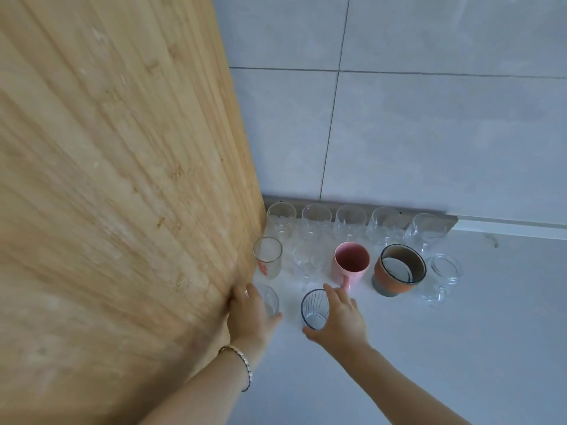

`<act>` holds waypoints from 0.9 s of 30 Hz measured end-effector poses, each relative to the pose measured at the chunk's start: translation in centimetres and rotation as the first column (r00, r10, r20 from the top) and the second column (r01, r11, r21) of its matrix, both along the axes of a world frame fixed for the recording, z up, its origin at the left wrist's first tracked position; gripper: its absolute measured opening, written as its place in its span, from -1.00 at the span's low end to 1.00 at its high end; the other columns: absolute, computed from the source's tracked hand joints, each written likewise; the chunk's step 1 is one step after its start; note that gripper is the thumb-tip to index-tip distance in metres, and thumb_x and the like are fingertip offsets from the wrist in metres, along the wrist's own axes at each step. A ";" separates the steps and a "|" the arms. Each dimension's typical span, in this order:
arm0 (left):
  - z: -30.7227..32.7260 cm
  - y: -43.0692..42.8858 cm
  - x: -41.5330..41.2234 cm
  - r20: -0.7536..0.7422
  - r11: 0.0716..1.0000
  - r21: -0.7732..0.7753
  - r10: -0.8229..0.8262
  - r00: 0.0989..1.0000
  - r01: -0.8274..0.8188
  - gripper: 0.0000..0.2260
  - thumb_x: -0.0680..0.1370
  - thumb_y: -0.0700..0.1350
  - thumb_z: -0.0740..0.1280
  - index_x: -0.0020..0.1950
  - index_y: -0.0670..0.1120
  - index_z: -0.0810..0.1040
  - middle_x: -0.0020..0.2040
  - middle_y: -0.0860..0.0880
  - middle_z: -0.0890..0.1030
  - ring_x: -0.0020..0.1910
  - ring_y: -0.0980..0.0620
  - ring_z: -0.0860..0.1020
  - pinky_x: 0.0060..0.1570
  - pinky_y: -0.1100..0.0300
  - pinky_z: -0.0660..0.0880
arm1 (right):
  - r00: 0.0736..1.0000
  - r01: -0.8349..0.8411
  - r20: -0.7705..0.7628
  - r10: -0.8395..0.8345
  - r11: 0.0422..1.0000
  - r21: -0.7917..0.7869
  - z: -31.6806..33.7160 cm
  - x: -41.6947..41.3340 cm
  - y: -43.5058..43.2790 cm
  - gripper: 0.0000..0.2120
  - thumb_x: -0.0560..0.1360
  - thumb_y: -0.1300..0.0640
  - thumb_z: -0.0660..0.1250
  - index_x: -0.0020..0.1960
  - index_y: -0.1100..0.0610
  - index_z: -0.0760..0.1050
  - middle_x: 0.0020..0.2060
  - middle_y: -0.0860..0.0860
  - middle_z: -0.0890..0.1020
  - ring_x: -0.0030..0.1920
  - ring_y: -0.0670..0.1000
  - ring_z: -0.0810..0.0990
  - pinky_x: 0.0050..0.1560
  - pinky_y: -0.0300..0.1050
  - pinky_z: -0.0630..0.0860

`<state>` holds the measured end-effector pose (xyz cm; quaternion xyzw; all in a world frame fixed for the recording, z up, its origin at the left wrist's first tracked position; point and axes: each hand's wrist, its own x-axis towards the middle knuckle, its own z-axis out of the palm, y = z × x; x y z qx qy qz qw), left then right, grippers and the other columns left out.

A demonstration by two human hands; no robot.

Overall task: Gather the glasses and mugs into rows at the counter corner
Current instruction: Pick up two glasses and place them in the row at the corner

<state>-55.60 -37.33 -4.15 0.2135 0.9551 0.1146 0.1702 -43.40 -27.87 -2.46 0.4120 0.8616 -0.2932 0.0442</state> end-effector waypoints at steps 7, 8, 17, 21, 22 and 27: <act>-0.5 -0.6 0.4 -0.093 0.985 -0.130 -0.129 0.987 0.117 -0.23 0.40 0.19 0.38 0.39 -0.26 0.20 0.29 -0.15 0.32 0.25 -0.03 0.40 0.18 0.25 0.45 | 0.998 -0.018 0.051 0.020 0.999 -0.036 -1.4 -2.2 -1.8 -0.11 0.37 -0.11 0.43 0.51 0.04 0.00 0.38 -0.05 0.26 0.32 0.06 0.30 0.23 -0.08 0.46; -0.6 -0.7 0.4 -0.090 0.981 -0.144 -0.143 0.986 0.129 -0.19 0.40 0.16 0.40 0.41 -0.28 0.15 0.33 -0.17 0.29 0.29 -0.04 0.36 0.23 0.24 0.42 | 0.999 -0.010 0.037 0.012 0.999 -0.048 -1.5 -2.2 -2.0 -0.09 0.37 -0.10 0.43 0.52 0.04 -0.02 0.39 -0.04 0.25 0.32 0.06 0.30 0.24 -0.07 0.46; -0.8 -2.2 0.6 -0.069 0.953 -0.206 -0.239 0.969 0.220 -0.17 0.47 0.01 0.34 0.50 -0.28 -0.10 0.50 -0.19 0.06 0.48 -0.14 0.15 0.43 0.16 0.23 | 0.990 0.028 0.141 0.010 0.963 -0.269 -3.0 1.5 -1.0 -0.12 0.44 0.12 0.41 0.53 0.09 -0.10 0.42 0.02 0.35 0.38 0.05 0.39 0.33 -0.10 0.38; 0.8 -2.0 2.4 -0.248 0.911 -0.071 -0.410 0.878 0.406 -0.07 0.10 0.00 0.58 0.36 -0.28 0.29 0.29 -0.19 0.31 0.29 -0.16 0.30 0.18 0.00 0.52 | 0.939 -0.004 0.327 0.102 0.958 -0.287 -2.7 6.4 0.9 -0.41 0.45 0.07 0.37 0.42 0.05 0.26 0.35 0.02 0.42 0.33 0.03 0.42 0.30 -0.09 0.41; 1.0 -1.9 3.0 -0.298 0.872 -0.023 -0.472 0.830 0.488 -0.07 -0.01 -0.06 0.61 0.29 -0.26 0.36 0.20 -0.19 0.36 0.21 -0.15 0.37 0.06 0.00 0.57 | 0.930 0.003 0.352 0.103 0.958 -0.287 -2.6 7.8 1.5 -0.46 0.45 0.05 0.36 0.39 0.04 0.30 0.33 0.01 0.44 0.31 0.03 0.43 0.29 -0.08 0.42; 5.4 0.8 10.4 -0.135 0.681 0.122 -0.709 0.692 0.722 -0.48 0.45 -0.15 0.32 0.40 -0.14 0.31 0.31 -0.12 0.45 0.29 -0.11 0.46 0.28 0.09 0.43 | 0.916 0.070 0.399 0.040 0.963 -0.259 -1.1 16.3 4.0 -0.52 0.47 -0.04 0.29 0.36 0.01 0.34 0.30 -0.02 0.46 0.28 0.02 0.46 0.30 -0.02 0.42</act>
